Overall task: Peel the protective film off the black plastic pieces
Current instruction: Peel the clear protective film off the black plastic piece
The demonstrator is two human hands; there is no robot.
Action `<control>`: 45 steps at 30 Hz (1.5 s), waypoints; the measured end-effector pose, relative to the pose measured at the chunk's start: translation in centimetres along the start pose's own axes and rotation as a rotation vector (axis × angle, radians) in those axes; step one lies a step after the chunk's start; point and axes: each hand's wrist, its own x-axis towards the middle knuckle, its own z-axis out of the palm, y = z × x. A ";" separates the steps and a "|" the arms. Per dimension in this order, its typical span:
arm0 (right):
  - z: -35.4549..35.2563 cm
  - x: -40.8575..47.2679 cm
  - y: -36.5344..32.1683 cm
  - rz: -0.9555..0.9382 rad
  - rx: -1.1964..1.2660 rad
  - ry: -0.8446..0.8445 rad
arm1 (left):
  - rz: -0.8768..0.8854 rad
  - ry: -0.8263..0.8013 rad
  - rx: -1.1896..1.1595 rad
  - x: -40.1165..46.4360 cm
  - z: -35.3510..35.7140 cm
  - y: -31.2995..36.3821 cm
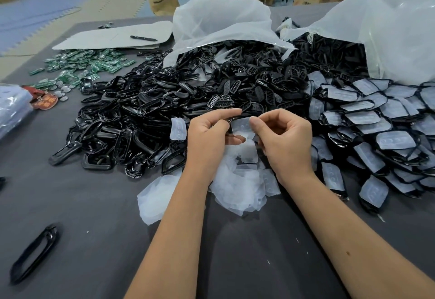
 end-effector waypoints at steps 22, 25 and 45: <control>0.2 -0.6 -1.2 -0.108 -0.193 0.126 | 0.008 -0.031 0.022 0.2 0.1 -0.2; 0.3 -0.5 -1.2 -0.113 -0.198 0.131 | 0.008 -0.021 0.042 0.2 0.2 -0.2; 0.1 0.3 -0.1 0.022 0.014 0.055 | -0.019 -0.036 -0.019 0.4 0.0 -0.3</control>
